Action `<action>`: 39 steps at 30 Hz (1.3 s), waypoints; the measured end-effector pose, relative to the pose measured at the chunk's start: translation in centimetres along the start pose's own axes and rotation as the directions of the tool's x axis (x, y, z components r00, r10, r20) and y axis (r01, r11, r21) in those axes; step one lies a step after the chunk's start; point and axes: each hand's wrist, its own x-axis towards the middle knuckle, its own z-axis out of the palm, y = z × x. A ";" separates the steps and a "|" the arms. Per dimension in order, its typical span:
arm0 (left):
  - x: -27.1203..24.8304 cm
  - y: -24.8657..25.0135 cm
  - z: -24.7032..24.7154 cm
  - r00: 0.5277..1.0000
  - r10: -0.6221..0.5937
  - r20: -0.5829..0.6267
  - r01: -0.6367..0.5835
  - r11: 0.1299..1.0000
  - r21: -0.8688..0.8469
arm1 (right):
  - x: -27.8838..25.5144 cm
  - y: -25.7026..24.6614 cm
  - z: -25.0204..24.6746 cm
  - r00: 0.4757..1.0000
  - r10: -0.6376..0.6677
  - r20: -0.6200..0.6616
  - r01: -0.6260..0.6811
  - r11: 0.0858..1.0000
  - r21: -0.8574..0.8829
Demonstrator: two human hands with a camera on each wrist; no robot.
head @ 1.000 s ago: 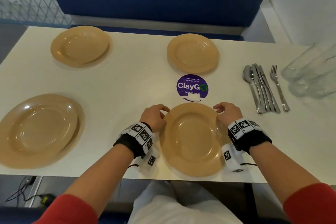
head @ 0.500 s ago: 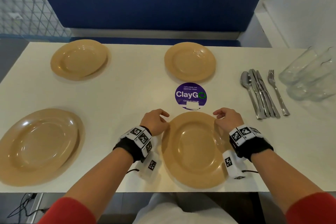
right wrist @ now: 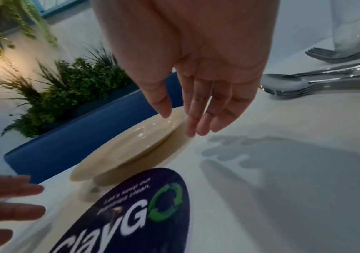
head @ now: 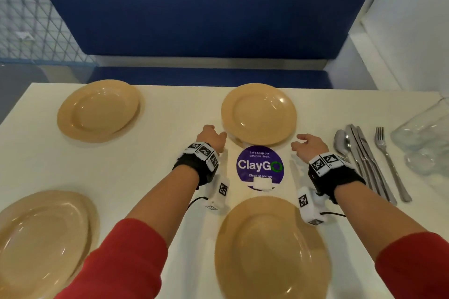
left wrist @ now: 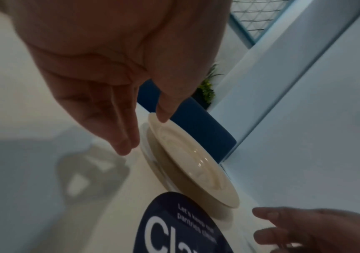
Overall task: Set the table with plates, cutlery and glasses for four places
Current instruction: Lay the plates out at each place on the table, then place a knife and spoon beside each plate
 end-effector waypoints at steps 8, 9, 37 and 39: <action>4.2 0.6 1.7 1.000 -0.015 -0.023 0.011 0.985 -0.172 | 5.4 -0.6 1.7 0.995 0.082 0.053 -0.090 0.982 0.167; 4.2 0.9 1.7 1.000 -0.020 -0.021 0.016 0.982 -0.191 | 5.6 -0.9 1.9 0.996 0.075 0.044 -0.081 0.984 0.161; -7.1 7.5 13.5 0.892 0.431 0.137 -0.450 0.877 0.170 | -2.3 8.4 -7.2 0.954 0.023 -0.299 -0.008 0.999 0.051; -8.4 7.6 16.9 0.892 0.393 0.224 -0.438 0.875 0.206 | -2.1 11.1 -9.2 0.941 0.079 -0.329 -0.068 0.997 0.045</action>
